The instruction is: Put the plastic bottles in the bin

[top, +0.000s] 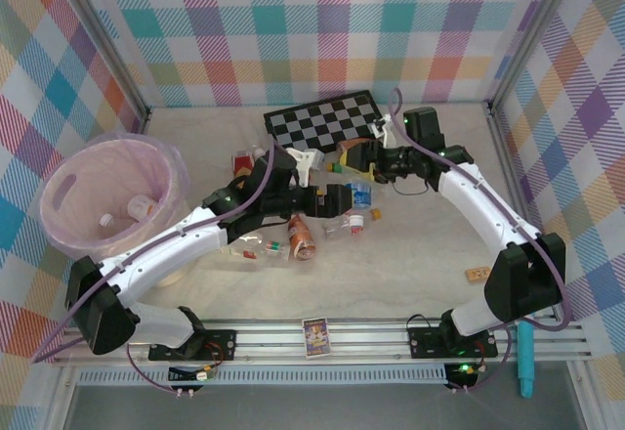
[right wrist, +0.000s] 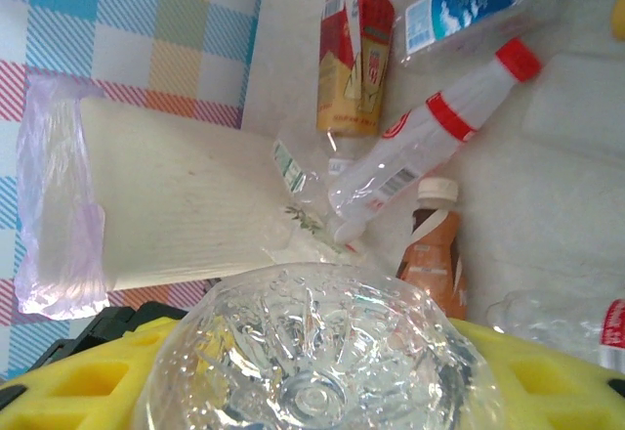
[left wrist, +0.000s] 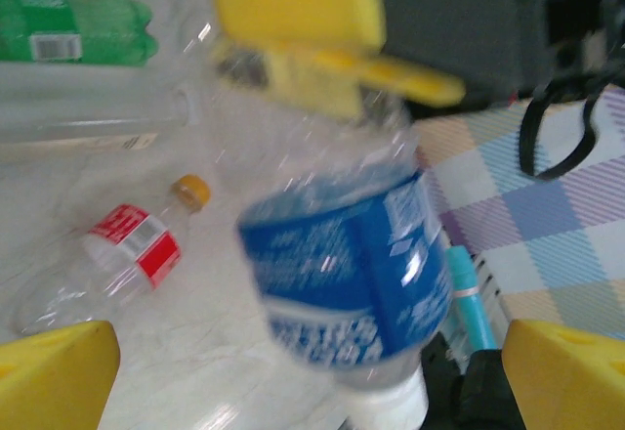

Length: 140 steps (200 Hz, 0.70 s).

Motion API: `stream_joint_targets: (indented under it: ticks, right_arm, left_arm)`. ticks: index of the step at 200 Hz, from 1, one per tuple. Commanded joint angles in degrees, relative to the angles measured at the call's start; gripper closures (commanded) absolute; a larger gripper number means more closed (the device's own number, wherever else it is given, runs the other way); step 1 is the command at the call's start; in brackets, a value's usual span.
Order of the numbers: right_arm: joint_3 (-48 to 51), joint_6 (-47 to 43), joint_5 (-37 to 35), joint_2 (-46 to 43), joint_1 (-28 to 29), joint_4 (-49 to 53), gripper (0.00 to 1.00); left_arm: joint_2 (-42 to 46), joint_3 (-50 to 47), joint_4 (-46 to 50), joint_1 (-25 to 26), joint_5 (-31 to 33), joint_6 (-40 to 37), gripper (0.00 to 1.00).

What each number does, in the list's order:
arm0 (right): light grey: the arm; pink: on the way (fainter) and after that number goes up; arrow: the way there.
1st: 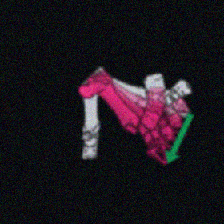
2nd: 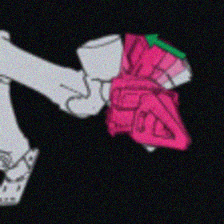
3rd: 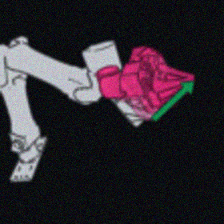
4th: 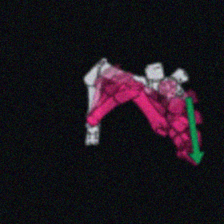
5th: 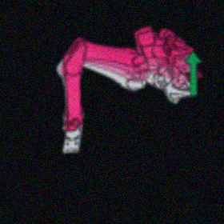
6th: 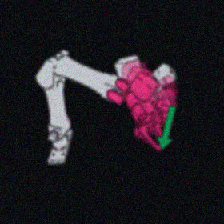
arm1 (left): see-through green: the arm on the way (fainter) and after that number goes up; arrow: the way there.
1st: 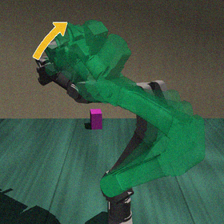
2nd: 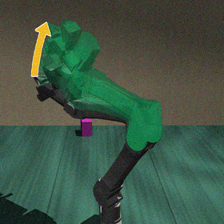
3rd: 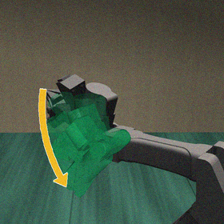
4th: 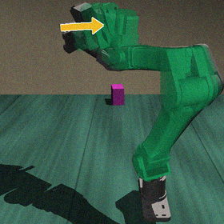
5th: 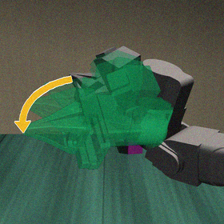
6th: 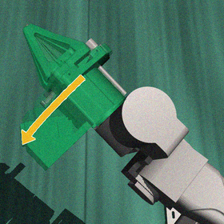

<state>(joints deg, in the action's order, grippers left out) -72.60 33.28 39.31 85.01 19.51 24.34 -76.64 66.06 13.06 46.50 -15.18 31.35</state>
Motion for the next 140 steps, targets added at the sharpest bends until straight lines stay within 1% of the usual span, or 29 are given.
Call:
stream_joint_targets:
  ticks: [1, 21, 40, 56, 74, 108, 119, 140]
  right_arm:
    - [1.78, 3.79, 1.25, -1.77, 1.88, -5.50, 0.42]
    - [2.91, 6.62, 2.16, -2.28, 2.92, -8.93, 0.42]
    - [3.64, 8.13, 1.58, -3.00, 3.56, -10.74, 0.41]
    - [4.14, 9.25, 1.49, -3.36, 3.89, -12.27, 0.41]
    - [4.31, 9.26, 0.30, -3.54, 3.96, -12.12, 0.40]
    - [4.91, 10.41, 1.10, -2.71, 3.97, -13.40, 0.38]
    - [5.11, 10.67, 1.17, -2.58, 3.97, -13.62, 0.37]
    - [4.68, 10.61, 1.04, -2.32, 3.96, -13.29, 0.32]
  left_arm:
    - [-1.41, -1.30, -7.46, 0.87, -2.64, 2.94, 0.00]
    - [-3.49, -0.76, -7.63, 0.97, -2.49, 3.34, 0.00]
    - [-4.80, -1.14, -9.41, 1.16, -2.85, 4.20, 0.01]
    - [-5.35, -1.29, -10.48, 1.26, -2.84, 4.83, 0.08]
    - [-5.30, -1.27, -9.94, 1.24, -2.26, 4.76, 0.19]
    - [-5.49, -1.29, -9.80, 1.26, -1.51, 4.15, 0.36]
    - [-5.69, -1.29, -9.74, 1.26, -1.69, 4.15, 0.39]
    - [-5.50, -1.70, -9.70, 1.27, -1.25, 4.06, 0.40]
